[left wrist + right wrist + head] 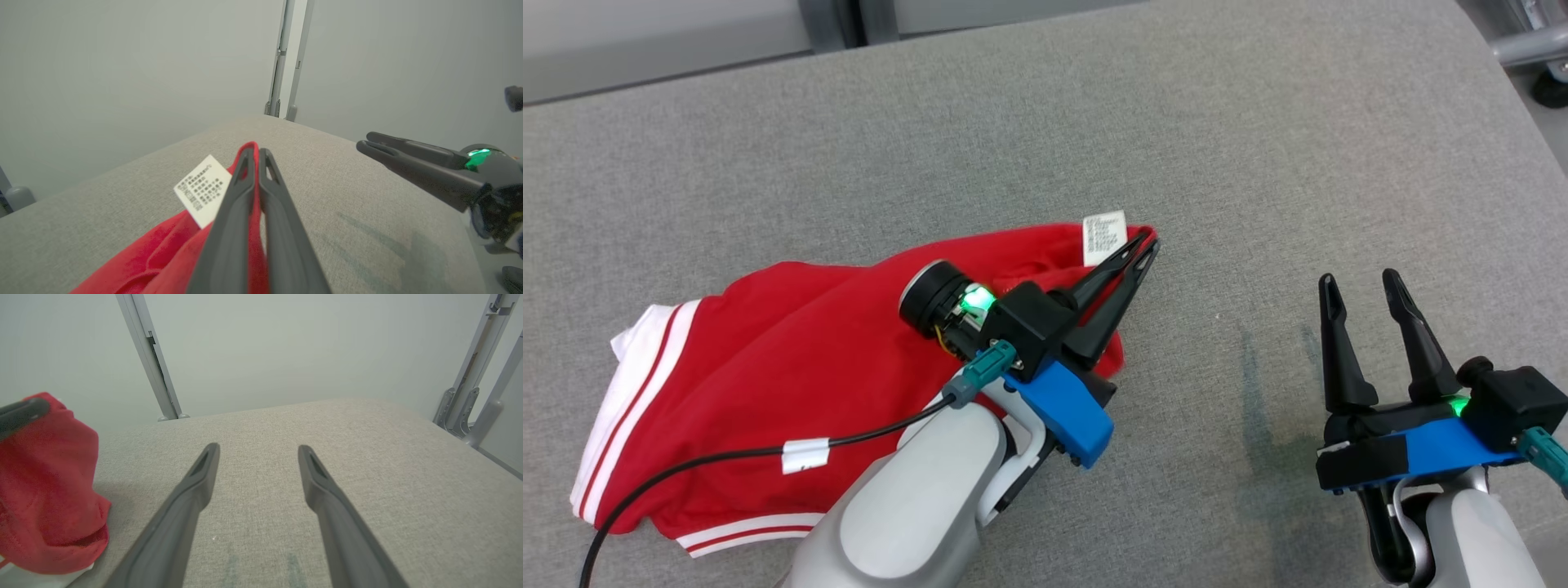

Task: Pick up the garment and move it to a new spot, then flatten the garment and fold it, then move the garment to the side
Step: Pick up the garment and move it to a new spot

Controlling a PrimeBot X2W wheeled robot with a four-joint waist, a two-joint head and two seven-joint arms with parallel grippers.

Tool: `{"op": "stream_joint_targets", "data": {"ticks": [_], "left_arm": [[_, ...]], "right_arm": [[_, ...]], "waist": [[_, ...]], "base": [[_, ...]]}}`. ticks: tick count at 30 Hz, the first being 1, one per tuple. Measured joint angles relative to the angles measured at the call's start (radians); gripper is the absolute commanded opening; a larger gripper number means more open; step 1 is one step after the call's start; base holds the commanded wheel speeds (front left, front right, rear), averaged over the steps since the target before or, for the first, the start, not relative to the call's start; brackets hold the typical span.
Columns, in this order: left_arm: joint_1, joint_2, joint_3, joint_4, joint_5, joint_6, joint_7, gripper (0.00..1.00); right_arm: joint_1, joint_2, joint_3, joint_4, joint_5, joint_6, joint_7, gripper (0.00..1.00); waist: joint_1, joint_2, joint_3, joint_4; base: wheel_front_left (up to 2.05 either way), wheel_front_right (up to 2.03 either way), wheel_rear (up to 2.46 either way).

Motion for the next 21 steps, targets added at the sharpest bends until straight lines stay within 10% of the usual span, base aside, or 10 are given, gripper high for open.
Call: {"op": "stream_joint_targets", "data": {"ticks": [3, 5, 21], "left_arm": [[-0.008, 0.008, -0.021, 0.071, -0.013, 0.000, -0.006, 0.00], [-0.011, 0.009, -0.035, 0.097, -0.014, 0.000, -0.030, 1.00], [0.079, 0.049, 0.104, 0.076, -0.051, 0.125, -0.120, 1.00]], "right_arm": [[-0.012, 0.000, 0.005, 0.015, 0.007, 0.000, -0.013, 1.00], [-0.017, 0.000, 0.007, 0.023, 0.008, 0.000, -0.020, 1.00], [0.013, 0.001, -0.025, 0.021, -0.034, 0.000, 0.004, 1.00]], "waist": [[0.0000, 0.0001, 0.014, -0.002], [0.0000, 0.0001, 0.012, 0.001], [-0.0004, -0.0001, -0.133, 0.119]], "base": [[0.00, 0.00, 0.00], [0.00, 0.00, 0.00], [0.00, 0.00, 0.00]]}}
